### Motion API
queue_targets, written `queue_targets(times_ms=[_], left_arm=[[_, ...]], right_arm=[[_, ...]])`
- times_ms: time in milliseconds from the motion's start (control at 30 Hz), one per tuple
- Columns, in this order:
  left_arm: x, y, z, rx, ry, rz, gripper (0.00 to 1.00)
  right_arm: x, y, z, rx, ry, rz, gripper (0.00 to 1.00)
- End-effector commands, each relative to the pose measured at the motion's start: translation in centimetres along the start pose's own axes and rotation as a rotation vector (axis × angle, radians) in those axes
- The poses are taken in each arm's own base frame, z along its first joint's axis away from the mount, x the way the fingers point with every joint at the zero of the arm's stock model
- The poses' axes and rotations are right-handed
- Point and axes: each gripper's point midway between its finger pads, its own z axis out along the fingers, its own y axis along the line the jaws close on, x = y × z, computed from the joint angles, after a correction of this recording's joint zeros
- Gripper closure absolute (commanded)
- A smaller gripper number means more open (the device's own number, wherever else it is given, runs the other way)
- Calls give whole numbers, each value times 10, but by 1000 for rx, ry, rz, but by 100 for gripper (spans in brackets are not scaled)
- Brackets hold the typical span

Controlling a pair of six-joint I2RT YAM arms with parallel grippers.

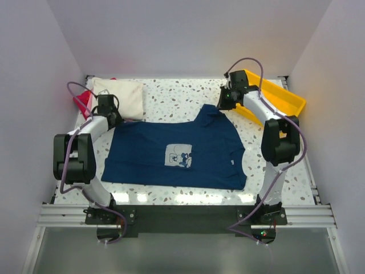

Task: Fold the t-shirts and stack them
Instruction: Fold the tshirt

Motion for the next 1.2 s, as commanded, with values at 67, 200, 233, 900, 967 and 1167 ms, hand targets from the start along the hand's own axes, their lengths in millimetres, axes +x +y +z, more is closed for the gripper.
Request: queue_targets(times_ms=[67,200,233,900,967,1167], left_arm=[[-14,6,-18,2,-88,14,100],[-4,26,-29,-82,-69,12,100],[-5,29,-33,-86,-74,11,100],[30,66,-52,-210,-20,-13,100],[33,67,-54,-214,-19,-15,100],[37,72,-64,-219,-35,-36,100]], right_arm=[[2,26,-72,-77,-96,-33,100],[48,20,-89,-62,-26,-17,100],[54,22,-100,-61,-25,-18,100],[175,-4,-165,18,175,54,100],[180,-7,-168,31,184,55,100],[187,-8,-177,40,197,65,100]])
